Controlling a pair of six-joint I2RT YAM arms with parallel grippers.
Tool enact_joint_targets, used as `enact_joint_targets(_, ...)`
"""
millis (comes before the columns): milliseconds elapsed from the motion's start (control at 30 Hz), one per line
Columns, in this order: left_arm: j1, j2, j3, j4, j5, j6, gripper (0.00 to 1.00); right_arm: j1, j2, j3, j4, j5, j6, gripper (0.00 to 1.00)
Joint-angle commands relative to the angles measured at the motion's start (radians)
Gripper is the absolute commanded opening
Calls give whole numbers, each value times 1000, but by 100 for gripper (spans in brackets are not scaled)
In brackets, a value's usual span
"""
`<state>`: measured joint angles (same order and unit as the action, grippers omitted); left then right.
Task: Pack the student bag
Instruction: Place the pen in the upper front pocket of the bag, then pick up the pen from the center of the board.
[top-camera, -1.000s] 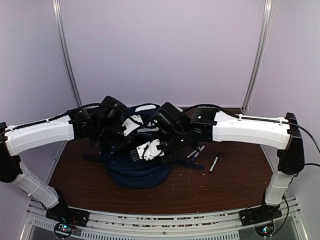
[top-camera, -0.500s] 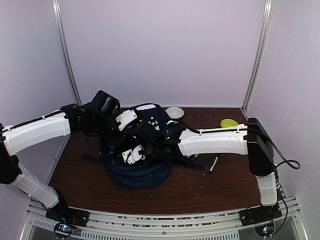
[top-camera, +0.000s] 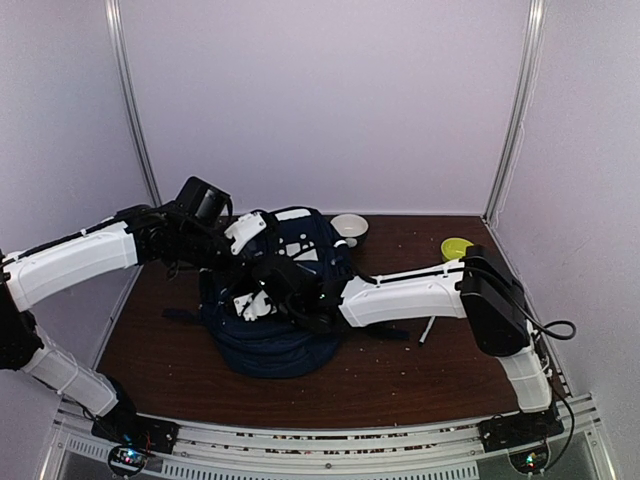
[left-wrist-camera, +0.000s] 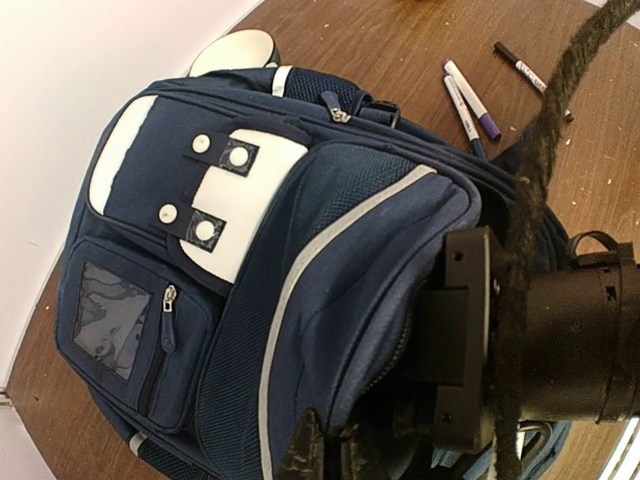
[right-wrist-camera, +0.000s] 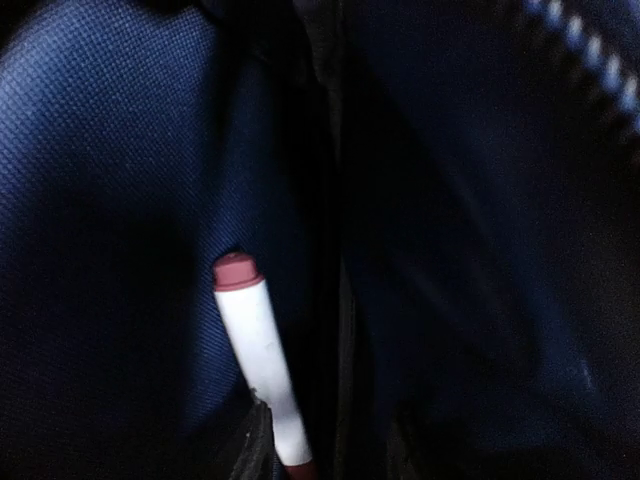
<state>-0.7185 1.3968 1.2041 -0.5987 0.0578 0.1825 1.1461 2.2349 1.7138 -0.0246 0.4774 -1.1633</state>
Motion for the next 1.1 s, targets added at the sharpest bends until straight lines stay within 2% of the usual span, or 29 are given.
enact_joint_targets(0,8,-65,1,113,61,-21,0,-8,-58,-56,-24,-8,43,40)
enact_joint_targets(200,34,-47,-18,125,41,-39,0,39,-239,-160,-168,-63,102,40)
enact_joint_targets(267,34,-40,-25,126,38,-44,0,52,-295,-177,-282,-126,139,41)
enact_joint_targets(433,34,-19,-29,125,43,-50,0,59,-443,-227,-627,-438,240,41)
enact_joint_targets(633,34,-2,-30,124,55,-51,0,43,-571,-369,-768,-565,285,38)
enact_joint_targets(767,34,4,-34,123,69,-53,0,-39,-660,-473,-846,-609,264,30)
enact_joint_targets(867,34,4,-38,126,81,-54,0,-151,-688,-485,-1005,-653,162,28)
enact_joint_targets(967,34,-1,-37,124,77,-48,0,-264,-690,-497,-1089,-590,49,26)
enact_joint_targets(1067,34,-15,-40,125,79,-44,0,-353,-702,-527,-1073,-510,-47,24)
